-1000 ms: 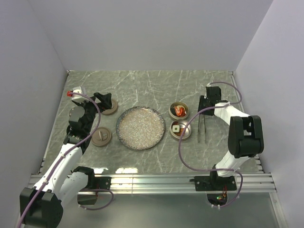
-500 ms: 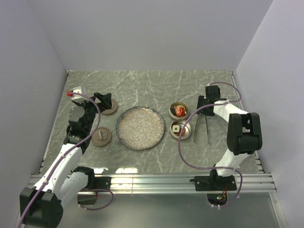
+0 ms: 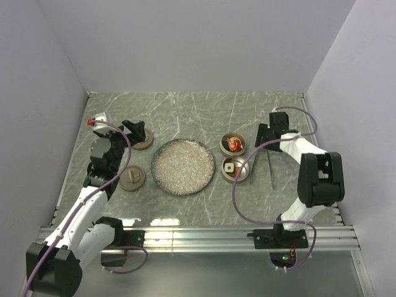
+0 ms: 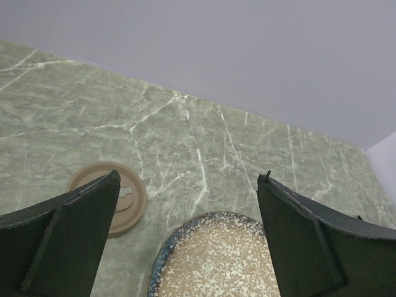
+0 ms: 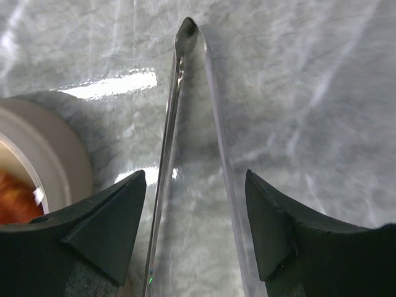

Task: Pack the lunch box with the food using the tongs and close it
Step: Put down the clamp, then pick up the lid of the lunch box with the left arm

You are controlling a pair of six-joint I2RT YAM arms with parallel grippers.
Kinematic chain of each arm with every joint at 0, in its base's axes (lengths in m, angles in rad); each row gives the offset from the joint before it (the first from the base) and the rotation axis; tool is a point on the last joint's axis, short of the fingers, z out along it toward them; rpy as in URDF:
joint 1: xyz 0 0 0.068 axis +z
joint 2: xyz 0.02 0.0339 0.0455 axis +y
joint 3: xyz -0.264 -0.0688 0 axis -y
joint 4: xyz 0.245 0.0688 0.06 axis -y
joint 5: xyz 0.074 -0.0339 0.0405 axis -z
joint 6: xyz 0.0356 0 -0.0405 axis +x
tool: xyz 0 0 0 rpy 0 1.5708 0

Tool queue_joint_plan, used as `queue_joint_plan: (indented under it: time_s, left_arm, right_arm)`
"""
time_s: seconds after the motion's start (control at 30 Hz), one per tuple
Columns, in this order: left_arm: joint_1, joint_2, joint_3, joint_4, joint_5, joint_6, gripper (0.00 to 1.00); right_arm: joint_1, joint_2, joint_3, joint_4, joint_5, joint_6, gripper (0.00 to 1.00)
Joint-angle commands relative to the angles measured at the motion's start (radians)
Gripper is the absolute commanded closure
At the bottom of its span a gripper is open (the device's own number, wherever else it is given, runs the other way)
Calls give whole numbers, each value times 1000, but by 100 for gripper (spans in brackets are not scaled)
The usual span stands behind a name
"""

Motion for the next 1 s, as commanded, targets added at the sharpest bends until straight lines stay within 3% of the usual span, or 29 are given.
queue_joint_plan:
  time_s: [0.0,0.23,0.37,0.63,0.8,0.97]
  left_arm:
    - [0,16,32,0,-35,15,1]
    - [11,65,99,-75,-103,35,1]
    - [14,146,152,-110,-143,51,1]
    - [14,456,276,-123,-141,60,4]
    - [20,632,354,-142,-144,43,17]
    - [40,711,387,-159,-115,20,33]
  right_arm:
    - [-9,-154,-26,53,50,18,28]
    - [-9,-440,-80,139,27,29,28]
    - [-9,-504,-97,200,-20,32,27]
    - [-11,-555,-135,274,-109,49,29]
    - [-9,-625,-172,285,-120,48,31]
    - [-11,-644,-186,285,-128,52,33]
